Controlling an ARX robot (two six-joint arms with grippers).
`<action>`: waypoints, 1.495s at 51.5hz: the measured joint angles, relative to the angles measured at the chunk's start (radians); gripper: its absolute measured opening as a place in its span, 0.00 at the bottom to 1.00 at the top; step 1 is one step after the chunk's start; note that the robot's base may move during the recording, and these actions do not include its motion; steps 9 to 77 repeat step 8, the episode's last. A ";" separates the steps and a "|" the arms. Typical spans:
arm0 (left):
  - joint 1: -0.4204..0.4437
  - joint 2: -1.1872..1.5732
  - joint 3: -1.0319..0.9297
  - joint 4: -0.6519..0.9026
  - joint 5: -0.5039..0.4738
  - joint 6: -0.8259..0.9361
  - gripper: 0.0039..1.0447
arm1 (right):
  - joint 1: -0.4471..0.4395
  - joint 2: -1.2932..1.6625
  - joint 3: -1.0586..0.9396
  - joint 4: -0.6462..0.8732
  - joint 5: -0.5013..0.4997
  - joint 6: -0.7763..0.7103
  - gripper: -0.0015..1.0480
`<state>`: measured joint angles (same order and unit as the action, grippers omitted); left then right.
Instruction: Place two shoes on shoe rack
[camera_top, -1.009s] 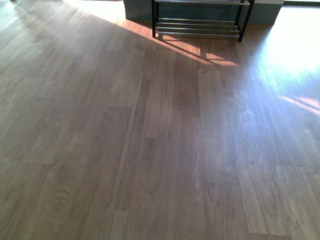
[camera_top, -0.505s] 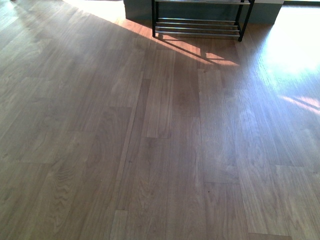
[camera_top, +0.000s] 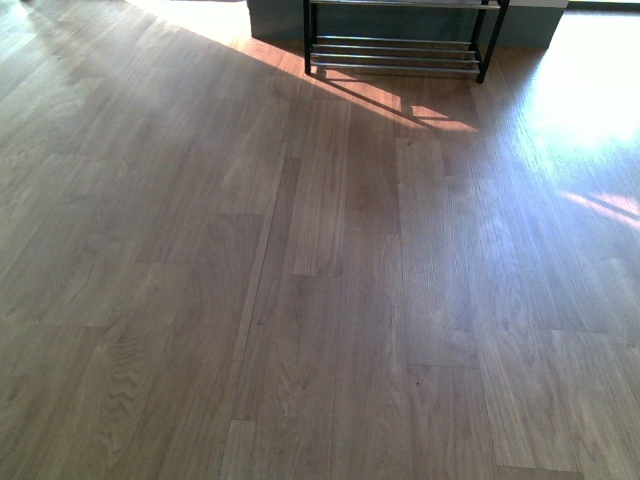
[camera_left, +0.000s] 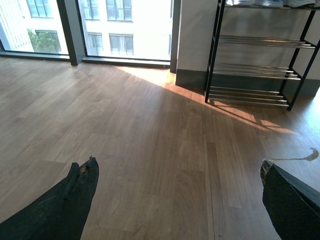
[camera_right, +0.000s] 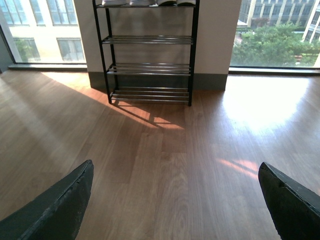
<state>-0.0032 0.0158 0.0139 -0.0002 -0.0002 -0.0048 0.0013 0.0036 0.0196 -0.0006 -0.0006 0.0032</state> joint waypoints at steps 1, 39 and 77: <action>0.000 0.000 0.000 0.000 0.000 0.000 0.91 | 0.000 0.000 0.000 0.000 0.000 0.000 0.91; 0.000 0.000 0.000 0.000 0.000 0.000 0.91 | 0.000 0.000 0.000 0.000 0.000 0.000 0.91; 0.000 0.000 0.000 0.000 0.000 0.000 0.91 | 0.000 0.000 0.000 0.000 0.000 0.000 0.91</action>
